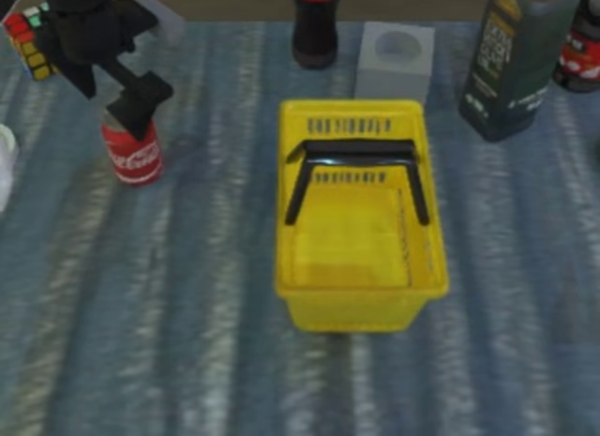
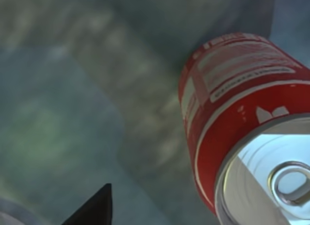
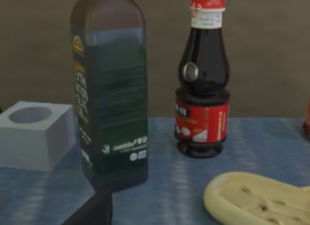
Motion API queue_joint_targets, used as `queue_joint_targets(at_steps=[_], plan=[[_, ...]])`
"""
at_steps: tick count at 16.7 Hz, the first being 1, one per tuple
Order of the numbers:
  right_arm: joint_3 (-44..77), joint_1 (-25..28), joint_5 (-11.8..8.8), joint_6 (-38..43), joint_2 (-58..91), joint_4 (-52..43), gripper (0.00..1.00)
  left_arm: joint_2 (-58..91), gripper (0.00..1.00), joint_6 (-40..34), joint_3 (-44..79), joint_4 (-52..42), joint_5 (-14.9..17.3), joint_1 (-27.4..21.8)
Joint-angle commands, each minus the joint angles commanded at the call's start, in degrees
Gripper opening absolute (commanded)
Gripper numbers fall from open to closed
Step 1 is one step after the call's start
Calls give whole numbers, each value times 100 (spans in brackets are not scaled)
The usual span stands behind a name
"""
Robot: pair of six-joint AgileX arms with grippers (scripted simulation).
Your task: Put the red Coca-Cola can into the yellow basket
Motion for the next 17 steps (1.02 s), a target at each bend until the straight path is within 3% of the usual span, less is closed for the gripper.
queue_joint_targets(at_steps=[5,13,17], plan=[[0,0,0,0,0,0,100,-14,100,-4,-32,28,2,3],[0,0,0,0,0,0,100,-194,100,3,-1456,1258,-3,6],[0,0,0,0,0,0,100,-199,100,5,-1509,1310,-3,6]])
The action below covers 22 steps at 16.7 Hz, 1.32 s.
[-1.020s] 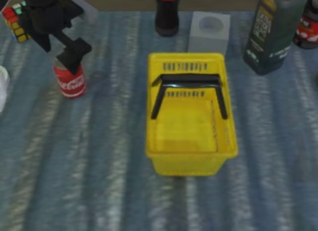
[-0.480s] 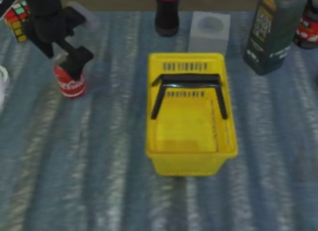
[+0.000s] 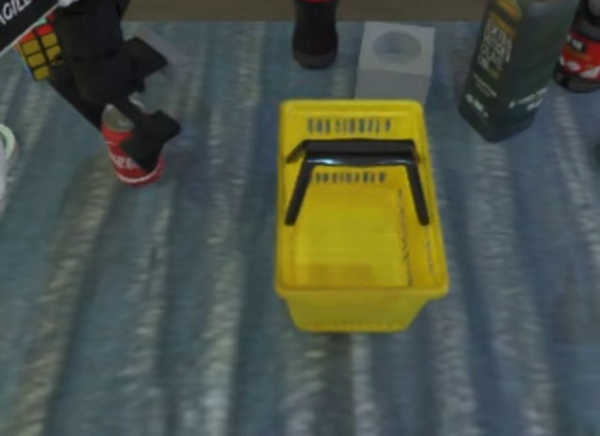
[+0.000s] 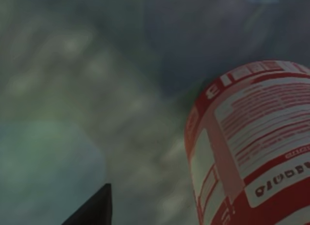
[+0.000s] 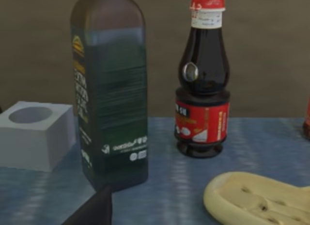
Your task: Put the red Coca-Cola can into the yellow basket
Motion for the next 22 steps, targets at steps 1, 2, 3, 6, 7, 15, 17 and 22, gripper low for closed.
queue_joint_targets(at_steps=[1,2,3,6,7,15,17,22], plan=[[0,0,0,0,0,0,100,0,92,0,0,0,0,0],[0,0,0,0,0,0,100,0,85,0,0,0,0,0],[0,0,0,0,0,0,100,0,77,0,0,0,0,0],[0,0,0,0,0,0,100,0,55,0,0,0,0,0],[0,0,0,0,0,0,100,0,47,0,0,0,0,0],[0,0,0,0,0,0,100,0,0,0,0,0,0,0],[0,0,0,0,0,0,100,0,0,0,0,0,0,0],[0,0,0,0,0,0,100,1,0,9,1,0,-3,-1]])
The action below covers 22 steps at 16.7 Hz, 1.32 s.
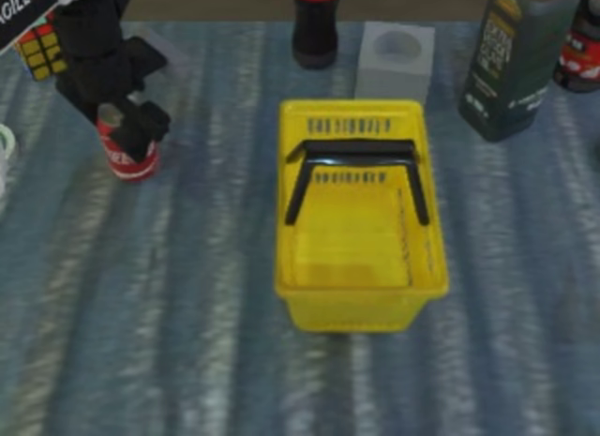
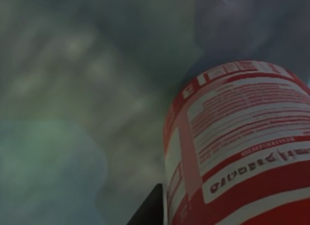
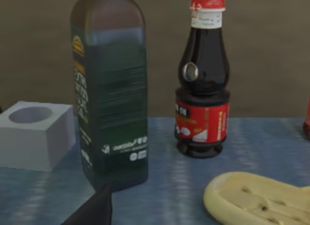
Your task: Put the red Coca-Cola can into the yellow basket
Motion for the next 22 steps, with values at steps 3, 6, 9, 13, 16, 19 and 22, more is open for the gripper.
queue_joint_targets(at_steps=[3,6,9,13,16,19,22], plan=[[0,0,0,0,0,0,100,-13,0,-58,-83,173,133,-18],[0,0,0,0,0,0,100,-82,0,-289,-390,881,641,-81],[0,0,0,0,0,0,100,-255,0,-671,-878,2066,1459,-178],[0,0,0,0,0,0,100,-688,0,-1320,-1736,4241,2850,-339],[0,0,0,0,0,0,100,-1098,0,-1853,-2471,6222,4007,-473],[0,0,0,0,0,0,100,-1508,0,-2389,-3236,8173,5140,-603],[0,0,0,0,0,0,100,-1879,0,-2890,-3971,9749,6139,-715]])
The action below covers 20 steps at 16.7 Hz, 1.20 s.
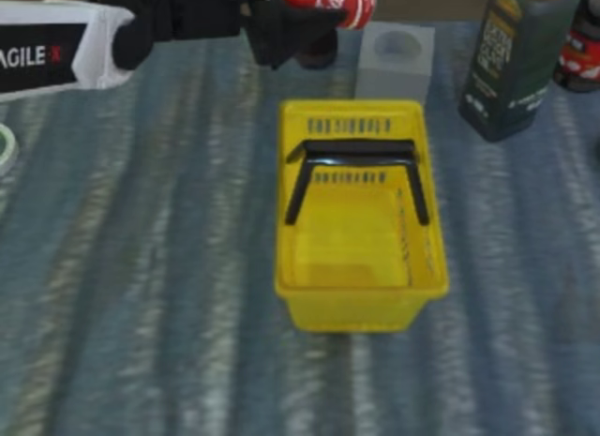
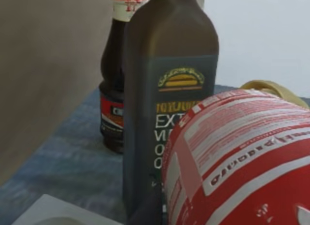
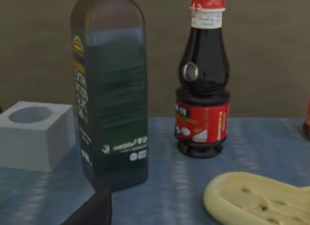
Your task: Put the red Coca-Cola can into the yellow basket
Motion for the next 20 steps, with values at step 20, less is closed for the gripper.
queue_joint_targets(at_steps=[20], plan=[[0,0,0,0,0,0,100,683,0,-636,-1367,3225,1171,11]])
